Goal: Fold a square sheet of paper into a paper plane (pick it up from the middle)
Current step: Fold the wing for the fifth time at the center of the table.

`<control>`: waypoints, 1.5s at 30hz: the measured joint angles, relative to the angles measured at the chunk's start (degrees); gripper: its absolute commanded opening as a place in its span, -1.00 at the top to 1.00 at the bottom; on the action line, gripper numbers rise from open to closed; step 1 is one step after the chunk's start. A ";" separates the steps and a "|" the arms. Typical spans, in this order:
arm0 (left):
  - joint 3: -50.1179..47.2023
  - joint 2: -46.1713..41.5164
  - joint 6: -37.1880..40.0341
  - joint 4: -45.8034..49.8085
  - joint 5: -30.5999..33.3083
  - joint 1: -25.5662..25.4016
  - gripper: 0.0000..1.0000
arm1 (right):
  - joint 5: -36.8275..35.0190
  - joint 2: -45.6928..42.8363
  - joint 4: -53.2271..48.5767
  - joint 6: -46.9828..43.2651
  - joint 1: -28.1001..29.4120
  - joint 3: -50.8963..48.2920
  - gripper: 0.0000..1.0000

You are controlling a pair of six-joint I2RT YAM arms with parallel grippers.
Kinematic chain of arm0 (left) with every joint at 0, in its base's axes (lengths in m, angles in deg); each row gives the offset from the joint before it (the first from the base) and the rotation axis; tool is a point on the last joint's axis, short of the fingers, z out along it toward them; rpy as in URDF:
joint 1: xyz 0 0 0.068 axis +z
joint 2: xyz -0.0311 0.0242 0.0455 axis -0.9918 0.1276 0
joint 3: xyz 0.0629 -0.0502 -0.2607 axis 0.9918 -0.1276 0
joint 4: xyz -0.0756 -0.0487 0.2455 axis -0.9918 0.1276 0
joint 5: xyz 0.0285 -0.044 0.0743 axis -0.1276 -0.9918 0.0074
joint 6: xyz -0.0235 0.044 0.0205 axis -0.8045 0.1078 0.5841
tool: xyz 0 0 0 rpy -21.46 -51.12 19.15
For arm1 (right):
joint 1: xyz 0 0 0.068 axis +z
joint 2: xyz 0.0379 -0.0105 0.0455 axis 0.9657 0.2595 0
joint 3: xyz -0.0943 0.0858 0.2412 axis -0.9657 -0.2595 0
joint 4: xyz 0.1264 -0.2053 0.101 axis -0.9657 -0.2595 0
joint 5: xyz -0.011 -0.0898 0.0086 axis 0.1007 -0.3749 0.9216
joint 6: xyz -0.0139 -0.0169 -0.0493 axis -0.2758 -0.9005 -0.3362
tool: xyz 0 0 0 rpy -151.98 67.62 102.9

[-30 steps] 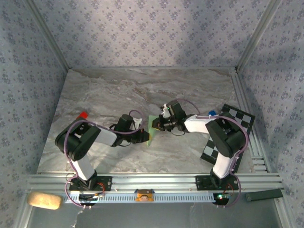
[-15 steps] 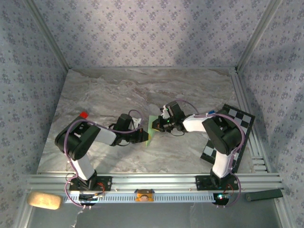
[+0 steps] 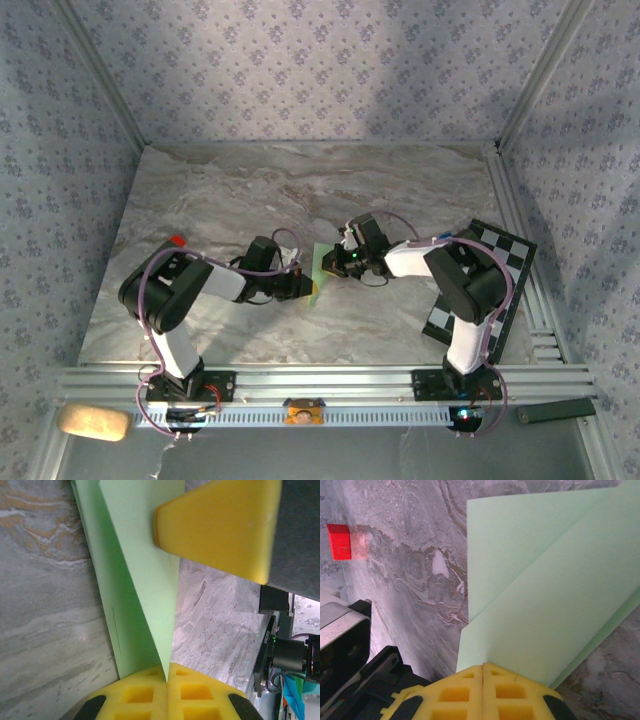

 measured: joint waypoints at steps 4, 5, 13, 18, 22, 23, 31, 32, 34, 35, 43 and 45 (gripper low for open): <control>0.09 0.13 0.00 0.07 -0.35 0.11 1.00 | -0.20 0.57 0.04 0.28 0.00 0.02 0.94; 0.11 0.15 0.00 0.07 -0.35 0.11 1.00 | -0.20 0.68 0.04 0.33 0.00 0.02 0.95; 0.11 0.15 -0.02 0.09 -0.37 0.13 0.96 | -0.20 1.66 -0.46 0.46 0.00 0.76 0.95; 0.13 -0.17 -0.07 0.33 -0.55 0.13 0.79 | -0.24 2.27 -3.17 0.46 0.02 2.32 0.96; 0.13 -1.44 0.00 1.92 0.00 -0.04 0.72 | -0.46 2.34 -4.70 0.46 0.02 3.02 0.96; 0.11 -1.95 0.04 2.73 0.22 -0.07 0.71 | -0.50 2.34 -4.87 0.46 0.00 3.06 0.96; -0.09 -4.94 0.15 8.50 0.55 -0.46 0.78 | -0.72 2.40 -6.08 0.44 0.02 3.63 0.96; -0.11 -4.94 0.15 8.98 0.52 -0.46 0.78 | -0.72 2.45 -6.25 0.44 0.00 3.76 0.96; -0.09 -4.94 0.15 9.33 0.50 -0.46 0.70 | -0.76 2.47 -6.67 0.44 0.02 3.98 0.97; -0.09 -4.94 0.17 9.31 0.50 -0.46 0.68 | -0.81 2.47 -6.82 0.44 0.02 4.02 0.97; -0.04 -5.20 -1.18 9.03 0.98 -0.48 0.54 | -0.87 2.47 -7.08 0.42 0.02 4.11 0.97; 0.13 -5.20 -1.60 8.98 1.57 -0.46 0.54 | -0.87 2.47 -7.10 0.44 0.02 4.13 0.97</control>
